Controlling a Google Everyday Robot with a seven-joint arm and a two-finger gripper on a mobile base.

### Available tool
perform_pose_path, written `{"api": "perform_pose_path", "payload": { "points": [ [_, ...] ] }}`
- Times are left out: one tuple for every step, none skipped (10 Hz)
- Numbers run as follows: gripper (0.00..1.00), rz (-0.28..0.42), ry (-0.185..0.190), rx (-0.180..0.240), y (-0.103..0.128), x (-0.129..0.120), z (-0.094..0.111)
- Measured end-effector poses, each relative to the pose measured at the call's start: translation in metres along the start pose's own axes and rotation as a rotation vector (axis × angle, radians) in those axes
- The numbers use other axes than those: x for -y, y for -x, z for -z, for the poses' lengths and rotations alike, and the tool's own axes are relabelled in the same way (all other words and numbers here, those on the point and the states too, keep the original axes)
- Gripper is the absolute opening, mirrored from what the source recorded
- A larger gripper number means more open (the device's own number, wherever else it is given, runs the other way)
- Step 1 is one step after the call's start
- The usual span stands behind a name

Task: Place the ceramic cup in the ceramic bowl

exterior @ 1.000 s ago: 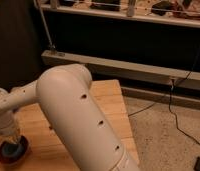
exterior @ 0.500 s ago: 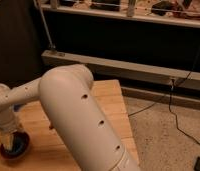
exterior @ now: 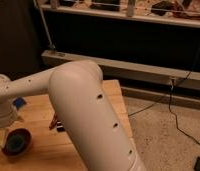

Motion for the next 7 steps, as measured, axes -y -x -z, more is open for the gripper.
{"api": "perform_pose_path", "payload": {
  "points": [
    [0.80, -0.011, -0.007, 0.009, -0.001, 0.002, 0.006],
    [0.80, -0.033, -0.030, 0.028, -0.003, 0.009, 0.017],
    [0.80, -0.091, -0.096, 0.063, -0.007, 0.034, 0.032],
    [0.80, -0.143, -0.139, 0.083, -0.012, 0.050, 0.042],
    [0.80, -0.226, -0.188, 0.103, -0.021, 0.074, 0.051],
    [0.80, -0.312, -0.237, 0.120, -0.032, 0.099, 0.061],
    [0.80, -0.412, -0.276, 0.135, -0.046, 0.123, 0.071]
  ]
}}
